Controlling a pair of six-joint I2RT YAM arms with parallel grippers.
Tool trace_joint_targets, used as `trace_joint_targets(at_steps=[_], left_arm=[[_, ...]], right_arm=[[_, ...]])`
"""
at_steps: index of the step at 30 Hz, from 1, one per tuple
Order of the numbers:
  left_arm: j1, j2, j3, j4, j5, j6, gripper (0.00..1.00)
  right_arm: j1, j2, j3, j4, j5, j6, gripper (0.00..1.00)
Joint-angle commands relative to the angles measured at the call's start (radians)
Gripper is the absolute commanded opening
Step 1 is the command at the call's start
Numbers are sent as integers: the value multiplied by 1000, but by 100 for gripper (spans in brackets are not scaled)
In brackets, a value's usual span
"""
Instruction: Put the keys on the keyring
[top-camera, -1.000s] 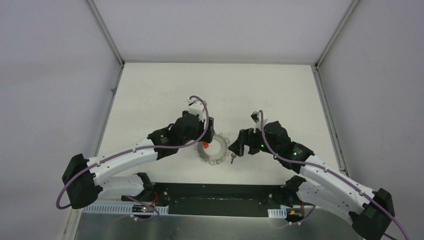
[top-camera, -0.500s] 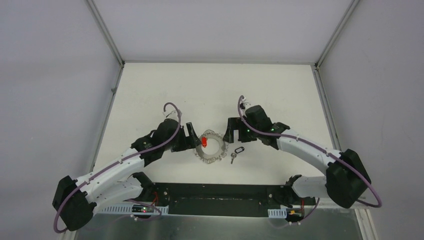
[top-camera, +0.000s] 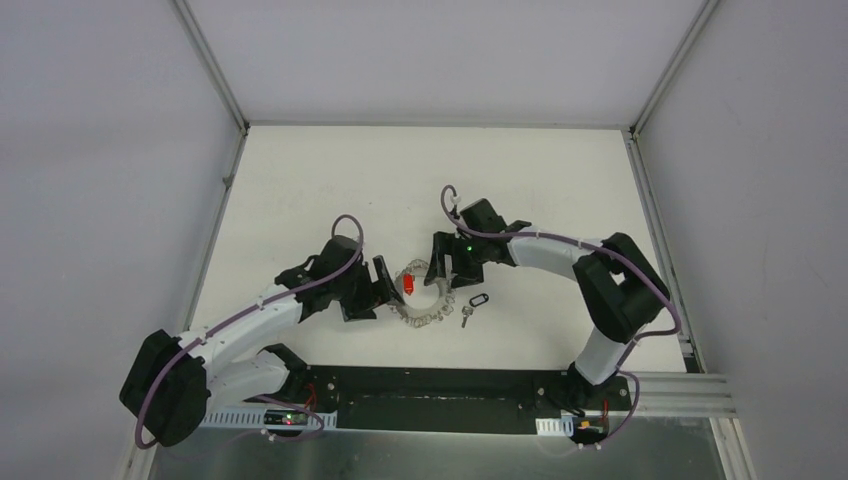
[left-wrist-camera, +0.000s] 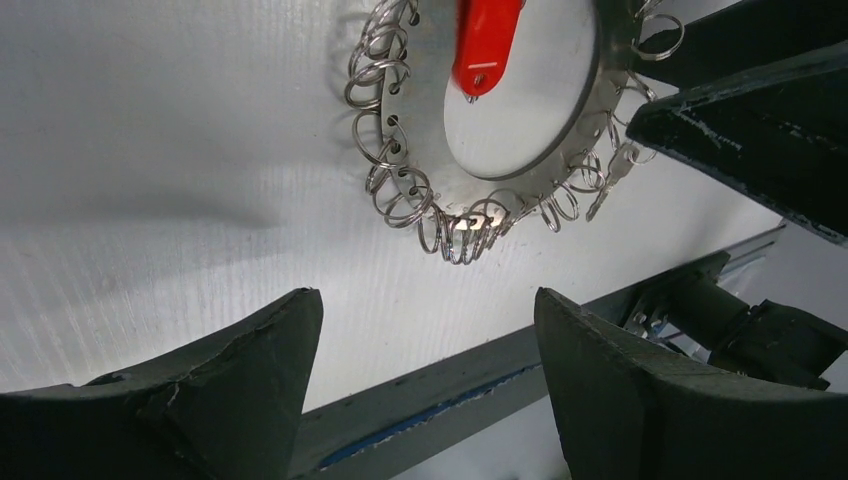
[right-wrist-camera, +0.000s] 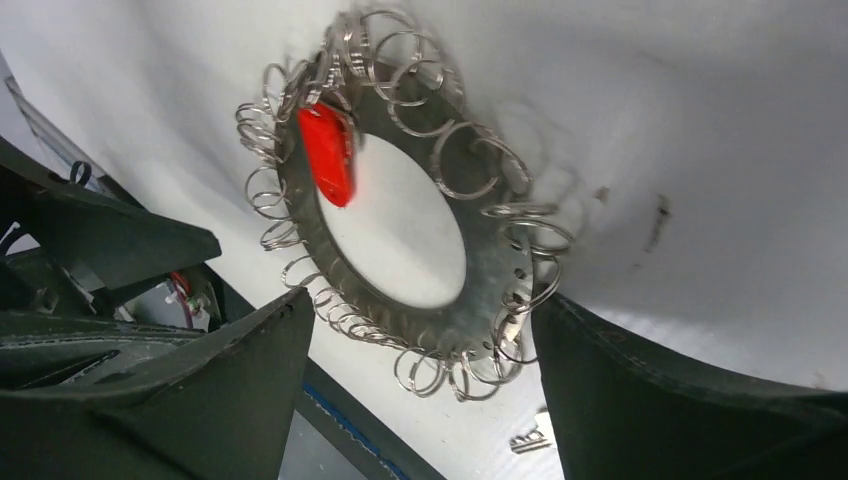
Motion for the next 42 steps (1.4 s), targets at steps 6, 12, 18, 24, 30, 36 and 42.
trace_joint_targets(at_steps=[6,12,18,24,30,36,42], left_arm=[[20,-150,6,-107,-69,28,82],[20,-228,11,-148,-121,43,81],[20,-223,12,-116,-81,70,77],[20,-154,39,-11,66,120,71],[19,-23,11,235,238,51,60],[3,116,27,350,299,-15,54],[-1,70,20,288,222,-22,52]], right_arm=[[109,48,57,22,-157,51,81],[136,-44,-30,113,-173,129,78],[121,-169,-67,60,-116,106,78],[64,-227,-150,79,-99,86,74],[51,-230,-187,93,-111,105,65],[76,-191,-131,22,-66,58,53],[204,-88,57,-254,146,-97,46]])
